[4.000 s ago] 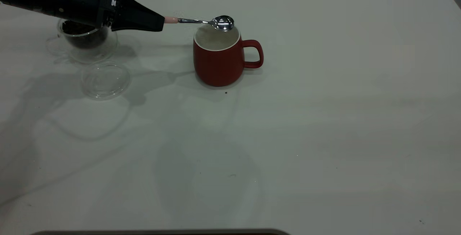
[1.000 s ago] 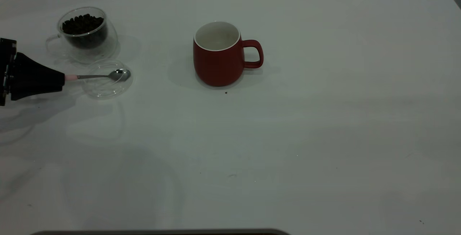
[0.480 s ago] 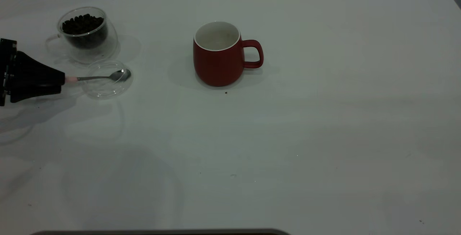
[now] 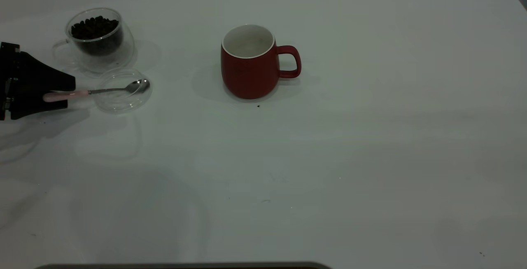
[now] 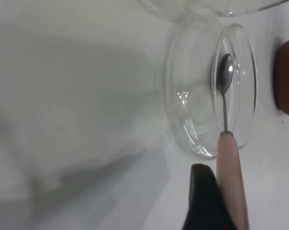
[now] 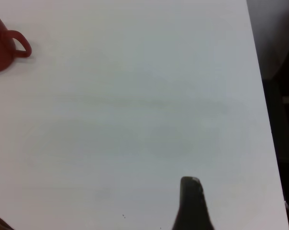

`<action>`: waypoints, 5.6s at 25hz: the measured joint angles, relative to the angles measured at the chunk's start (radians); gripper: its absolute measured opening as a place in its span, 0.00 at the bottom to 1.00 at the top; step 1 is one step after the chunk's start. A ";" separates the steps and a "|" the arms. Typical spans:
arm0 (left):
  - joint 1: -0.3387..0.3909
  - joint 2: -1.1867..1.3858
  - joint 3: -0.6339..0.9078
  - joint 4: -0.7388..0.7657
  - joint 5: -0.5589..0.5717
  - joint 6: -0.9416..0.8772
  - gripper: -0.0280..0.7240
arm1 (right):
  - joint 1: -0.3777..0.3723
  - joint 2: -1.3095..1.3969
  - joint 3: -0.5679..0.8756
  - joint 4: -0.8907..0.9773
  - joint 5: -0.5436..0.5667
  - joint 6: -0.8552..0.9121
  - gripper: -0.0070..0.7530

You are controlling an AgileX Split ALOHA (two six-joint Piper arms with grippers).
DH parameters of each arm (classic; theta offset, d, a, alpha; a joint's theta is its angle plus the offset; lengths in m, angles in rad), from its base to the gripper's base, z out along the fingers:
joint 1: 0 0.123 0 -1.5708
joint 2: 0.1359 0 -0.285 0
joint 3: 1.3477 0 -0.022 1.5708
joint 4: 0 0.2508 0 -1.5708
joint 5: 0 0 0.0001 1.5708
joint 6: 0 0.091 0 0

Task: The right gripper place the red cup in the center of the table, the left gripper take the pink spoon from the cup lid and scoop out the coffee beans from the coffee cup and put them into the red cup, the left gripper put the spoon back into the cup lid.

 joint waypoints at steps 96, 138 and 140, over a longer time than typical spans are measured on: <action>-0.405 -2.155 0.635 1.198 0.260 -1.222 0.74 | 0.000 0.000 0.000 0.000 0.000 0.000 0.77; -0.402 -2.512 0.673 1.290 0.259 -1.354 0.74 | 0.000 0.000 0.000 0.000 0.000 0.000 0.77; -0.402 -2.512 0.673 1.290 0.259 -1.354 0.74 | 0.000 0.000 0.000 0.000 0.000 0.000 0.77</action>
